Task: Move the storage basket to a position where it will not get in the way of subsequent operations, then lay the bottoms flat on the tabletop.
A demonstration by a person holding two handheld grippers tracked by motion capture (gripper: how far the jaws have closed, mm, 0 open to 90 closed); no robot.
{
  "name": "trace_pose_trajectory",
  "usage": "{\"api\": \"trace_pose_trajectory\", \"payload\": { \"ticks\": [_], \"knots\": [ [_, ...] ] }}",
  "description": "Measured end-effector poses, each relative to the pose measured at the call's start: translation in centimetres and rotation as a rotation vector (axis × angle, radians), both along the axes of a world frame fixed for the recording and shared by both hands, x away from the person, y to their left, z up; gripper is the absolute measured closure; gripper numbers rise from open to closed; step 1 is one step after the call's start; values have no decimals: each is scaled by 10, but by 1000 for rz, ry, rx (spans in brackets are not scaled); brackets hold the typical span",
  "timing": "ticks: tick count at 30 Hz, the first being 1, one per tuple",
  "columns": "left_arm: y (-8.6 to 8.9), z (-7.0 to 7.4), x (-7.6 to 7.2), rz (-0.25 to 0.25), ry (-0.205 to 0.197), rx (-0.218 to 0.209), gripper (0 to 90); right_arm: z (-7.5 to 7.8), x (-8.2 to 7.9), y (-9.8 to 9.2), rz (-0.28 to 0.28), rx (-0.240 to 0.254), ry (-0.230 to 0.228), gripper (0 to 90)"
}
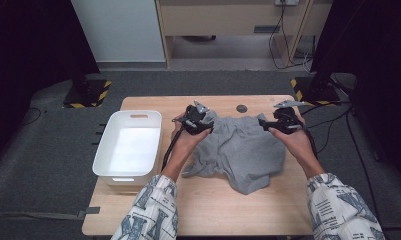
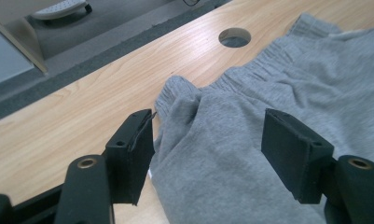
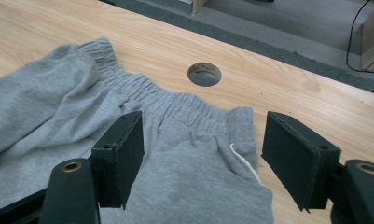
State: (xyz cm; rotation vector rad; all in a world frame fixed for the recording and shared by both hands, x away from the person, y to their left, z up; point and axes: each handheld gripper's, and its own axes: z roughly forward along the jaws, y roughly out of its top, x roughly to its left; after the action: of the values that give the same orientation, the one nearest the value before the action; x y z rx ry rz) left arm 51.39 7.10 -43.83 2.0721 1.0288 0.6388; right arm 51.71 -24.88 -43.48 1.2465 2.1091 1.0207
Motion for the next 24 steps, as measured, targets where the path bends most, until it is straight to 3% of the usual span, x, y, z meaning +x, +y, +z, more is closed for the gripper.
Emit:
{"api": "trace_pose_trajectory", "payload": {
  "ticks": [3,6,9,13,24],
  "knots": [
    [2,4,-10,-11,-14,-12,307,3,-4,-1,1,0,2,244],
    [5,2,-18,-34,4,-45,260,4,-9,0,4,-5,3,224],
    [6,-1,-23,-61,19,-38,221,3,-13,0,21,-14,19,184],
    [10,-5,-31,-83,26,-60,183,1,-19,1,53,-2,25,154],
    [19,-9,-46,-85,25,-56,144,2,-32,2,73,2,21,251]
  ]
}}
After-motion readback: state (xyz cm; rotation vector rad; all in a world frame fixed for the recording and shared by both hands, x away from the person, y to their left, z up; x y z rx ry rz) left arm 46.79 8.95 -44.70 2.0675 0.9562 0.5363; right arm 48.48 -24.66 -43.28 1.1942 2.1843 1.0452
